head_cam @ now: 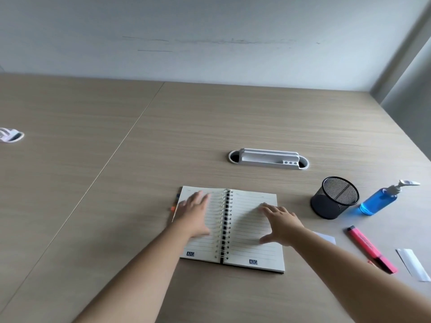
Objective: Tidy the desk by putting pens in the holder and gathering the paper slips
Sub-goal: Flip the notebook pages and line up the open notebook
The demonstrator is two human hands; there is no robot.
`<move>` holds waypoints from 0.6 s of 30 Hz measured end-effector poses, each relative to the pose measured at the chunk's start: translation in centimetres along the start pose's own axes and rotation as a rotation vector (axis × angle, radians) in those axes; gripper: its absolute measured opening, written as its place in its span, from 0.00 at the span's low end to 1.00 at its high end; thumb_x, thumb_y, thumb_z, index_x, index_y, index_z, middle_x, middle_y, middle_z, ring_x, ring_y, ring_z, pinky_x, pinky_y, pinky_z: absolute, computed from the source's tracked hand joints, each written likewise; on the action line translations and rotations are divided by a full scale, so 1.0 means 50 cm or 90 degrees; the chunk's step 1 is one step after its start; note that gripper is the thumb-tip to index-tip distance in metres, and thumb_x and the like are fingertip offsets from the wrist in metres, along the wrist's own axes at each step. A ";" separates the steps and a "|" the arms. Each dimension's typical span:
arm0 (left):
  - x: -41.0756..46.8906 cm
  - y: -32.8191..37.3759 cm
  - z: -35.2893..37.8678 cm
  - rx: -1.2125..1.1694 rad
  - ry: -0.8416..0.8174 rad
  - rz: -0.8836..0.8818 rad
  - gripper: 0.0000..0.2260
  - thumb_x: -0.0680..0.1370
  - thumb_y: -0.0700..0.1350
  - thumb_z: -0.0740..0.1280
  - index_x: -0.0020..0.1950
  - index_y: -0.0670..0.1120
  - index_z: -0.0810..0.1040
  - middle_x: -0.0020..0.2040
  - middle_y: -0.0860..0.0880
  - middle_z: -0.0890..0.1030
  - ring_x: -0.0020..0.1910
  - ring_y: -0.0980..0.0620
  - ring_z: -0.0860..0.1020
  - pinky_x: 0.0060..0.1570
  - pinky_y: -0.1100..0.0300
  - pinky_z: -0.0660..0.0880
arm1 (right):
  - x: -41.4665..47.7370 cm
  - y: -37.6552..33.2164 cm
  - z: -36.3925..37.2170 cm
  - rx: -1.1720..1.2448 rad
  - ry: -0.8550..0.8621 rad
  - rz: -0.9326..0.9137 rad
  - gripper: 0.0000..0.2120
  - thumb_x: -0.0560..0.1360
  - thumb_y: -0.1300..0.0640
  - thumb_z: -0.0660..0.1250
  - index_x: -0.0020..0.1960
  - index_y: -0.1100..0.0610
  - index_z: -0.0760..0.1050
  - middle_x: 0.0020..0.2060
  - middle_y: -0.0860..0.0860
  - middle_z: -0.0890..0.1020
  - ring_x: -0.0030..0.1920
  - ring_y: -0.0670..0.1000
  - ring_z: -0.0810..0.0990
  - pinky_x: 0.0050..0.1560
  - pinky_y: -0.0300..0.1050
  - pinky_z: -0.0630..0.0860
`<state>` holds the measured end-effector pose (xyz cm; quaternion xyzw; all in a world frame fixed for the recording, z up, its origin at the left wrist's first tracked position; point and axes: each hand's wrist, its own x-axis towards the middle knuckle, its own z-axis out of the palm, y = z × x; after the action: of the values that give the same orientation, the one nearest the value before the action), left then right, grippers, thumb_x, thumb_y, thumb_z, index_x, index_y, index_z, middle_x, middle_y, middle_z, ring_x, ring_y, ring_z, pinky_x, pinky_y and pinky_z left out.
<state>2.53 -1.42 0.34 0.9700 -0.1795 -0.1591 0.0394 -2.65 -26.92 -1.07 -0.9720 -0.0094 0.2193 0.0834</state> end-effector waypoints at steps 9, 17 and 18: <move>0.047 0.049 0.022 0.170 -0.253 0.060 0.67 0.57 0.60 0.79 0.75 0.44 0.32 0.78 0.49 0.33 0.77 0.49 0.36 0.76 0.42 0.44 | 0.002 0.008 0.007 -0.008 0.009 -0.013 0.48 0.64 0.38 0.72 0.75 0.47 0.50 0.77 0.43 0.53 0.75 0.53 0.55 0.72 0.54 0.58; -0.006 0.011 0.021 0.066 -0.063 0.101 0.41 0.72 0.50 0.68 0.78 0.46 0.47 0.80 0.48 0.48 0.78 0.51 0.52 0.76 0.52 0.55 | -0.037 -0.009 0.032 0.070 0.149 -0.025 0.28 0.74 0.48 0.66 0.72 0.49 0.61 0.75 0.47 0.62 0.74 0.50 0.60 0.74 0.48 0.55; -0.023 -0.001 0.026 0.025 0.008 0.111 0.36 0.74 0.47 0.65 0.78 0.47 0.50 0.79 0.49 0.52 0.77 0.52 0.56 0.74 0.54 0.58 | -0.050 -0.016 0.043 0.107 0.207 -0.032 0.24 0.75 0.50 0.64 0.70 0.49 0.65 0.73 0.46 0.65 0.73 0.50 0.63 0.73 0.46 0.56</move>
<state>1.12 -0.98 -0.54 0.9521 -0.2665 -0.1457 0.0348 -5.82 -25.92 -1.80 -0.9837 -0.0016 0.0570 0.1703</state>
